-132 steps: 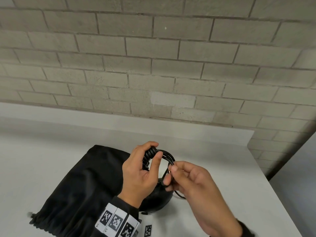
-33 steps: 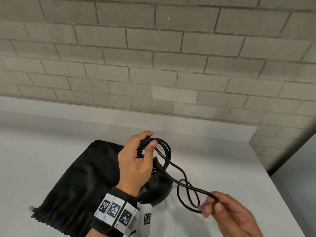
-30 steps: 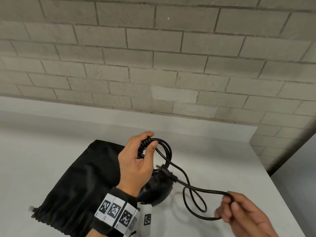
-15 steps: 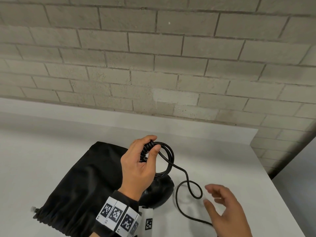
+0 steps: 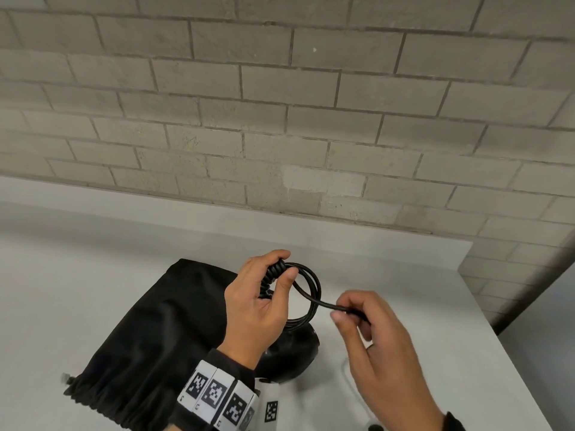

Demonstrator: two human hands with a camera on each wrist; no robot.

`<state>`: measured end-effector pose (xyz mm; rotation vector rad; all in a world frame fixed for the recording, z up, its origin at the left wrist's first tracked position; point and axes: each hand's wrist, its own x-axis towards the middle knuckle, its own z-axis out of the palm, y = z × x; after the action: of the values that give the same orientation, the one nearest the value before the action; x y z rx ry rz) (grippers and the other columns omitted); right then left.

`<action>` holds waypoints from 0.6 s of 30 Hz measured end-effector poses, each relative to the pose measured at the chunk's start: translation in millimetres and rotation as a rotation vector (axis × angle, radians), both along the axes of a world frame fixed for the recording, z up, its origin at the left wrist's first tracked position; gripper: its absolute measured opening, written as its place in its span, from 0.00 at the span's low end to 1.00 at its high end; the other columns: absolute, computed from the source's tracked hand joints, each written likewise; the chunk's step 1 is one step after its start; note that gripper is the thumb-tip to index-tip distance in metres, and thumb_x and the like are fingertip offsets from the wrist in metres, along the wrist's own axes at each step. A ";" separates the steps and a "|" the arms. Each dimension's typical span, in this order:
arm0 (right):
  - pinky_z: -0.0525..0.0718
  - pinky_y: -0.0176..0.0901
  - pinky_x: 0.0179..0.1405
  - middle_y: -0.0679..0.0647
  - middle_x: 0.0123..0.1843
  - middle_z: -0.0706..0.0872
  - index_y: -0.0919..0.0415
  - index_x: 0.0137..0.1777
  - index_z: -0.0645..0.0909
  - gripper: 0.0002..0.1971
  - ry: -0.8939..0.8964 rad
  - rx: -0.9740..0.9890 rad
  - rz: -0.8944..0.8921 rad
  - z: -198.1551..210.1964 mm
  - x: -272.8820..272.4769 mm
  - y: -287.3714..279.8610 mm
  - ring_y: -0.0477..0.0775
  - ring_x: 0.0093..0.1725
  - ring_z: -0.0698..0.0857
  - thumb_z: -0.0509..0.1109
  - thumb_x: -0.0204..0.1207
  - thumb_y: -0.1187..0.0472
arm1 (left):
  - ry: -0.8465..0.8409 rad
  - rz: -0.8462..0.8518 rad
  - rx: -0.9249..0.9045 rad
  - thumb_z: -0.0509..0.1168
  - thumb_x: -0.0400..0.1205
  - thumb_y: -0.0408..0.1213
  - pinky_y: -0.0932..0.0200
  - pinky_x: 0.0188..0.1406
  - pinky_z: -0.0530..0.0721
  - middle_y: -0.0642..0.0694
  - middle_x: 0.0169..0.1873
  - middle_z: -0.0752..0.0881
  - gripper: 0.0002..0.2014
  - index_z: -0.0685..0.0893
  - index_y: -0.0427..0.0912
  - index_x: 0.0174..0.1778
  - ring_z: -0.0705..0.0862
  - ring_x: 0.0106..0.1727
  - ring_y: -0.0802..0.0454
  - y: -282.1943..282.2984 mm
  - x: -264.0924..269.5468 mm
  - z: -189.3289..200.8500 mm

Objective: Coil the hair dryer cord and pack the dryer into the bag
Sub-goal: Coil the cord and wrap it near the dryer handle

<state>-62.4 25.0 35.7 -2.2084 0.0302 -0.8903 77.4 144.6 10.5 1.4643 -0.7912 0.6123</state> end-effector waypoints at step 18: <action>0.85 0.49 0.41 0.50 0.41 0.84 0.53 0.44 0.80 0.04 -0.050 0.112 0.130 51.0 68.6 -17.6 0.51 0.41 0.85 0.71 0.80 0.58 | -0.042 -0.048 0.066 0.73 0.78 0.50 0.65 0.42 0.86 0.53 0.41 0.90 0.13 0.87 0.45 0.51 0.89 0.41 0.57 3.2 -9.3 4.4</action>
<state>6.2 7.4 86.7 -2.0581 -0.0846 -0.8507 68.2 147.8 15.0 1.4922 -0.8844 0.5870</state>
